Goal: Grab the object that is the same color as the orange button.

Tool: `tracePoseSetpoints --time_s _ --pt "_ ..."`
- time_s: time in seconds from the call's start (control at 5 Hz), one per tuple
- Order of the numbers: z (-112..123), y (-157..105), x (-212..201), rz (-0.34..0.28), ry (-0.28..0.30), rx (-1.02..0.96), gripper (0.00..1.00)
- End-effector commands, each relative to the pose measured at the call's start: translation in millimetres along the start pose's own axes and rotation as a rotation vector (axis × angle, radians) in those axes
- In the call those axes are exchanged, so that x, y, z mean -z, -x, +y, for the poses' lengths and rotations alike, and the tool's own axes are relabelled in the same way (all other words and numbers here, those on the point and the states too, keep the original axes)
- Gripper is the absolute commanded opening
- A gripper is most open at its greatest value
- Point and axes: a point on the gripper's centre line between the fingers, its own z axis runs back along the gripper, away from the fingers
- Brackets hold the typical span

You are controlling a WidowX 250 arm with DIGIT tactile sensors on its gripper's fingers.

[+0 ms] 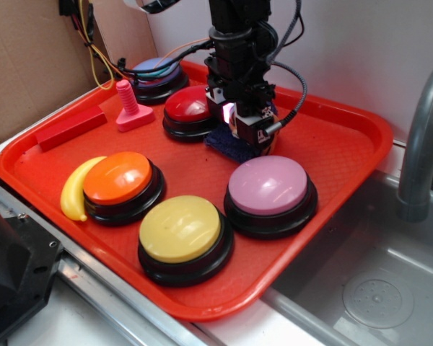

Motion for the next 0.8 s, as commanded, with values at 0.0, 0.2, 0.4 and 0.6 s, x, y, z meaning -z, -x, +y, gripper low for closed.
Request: tracePoseSetpoints --time_s 0.0,0.2,0.4,0.6 --pt "2 1 -42 -0.078 0.000 -0.030 0.00" --pt "9 19 -71 -0.107 -0.033 -0.073 0.00" --pt "20 55 -91 -0.117 -0.016 -0.112 0.00" --pt "37 87 -106 -0.112 -0.022 -0.173 0.00"
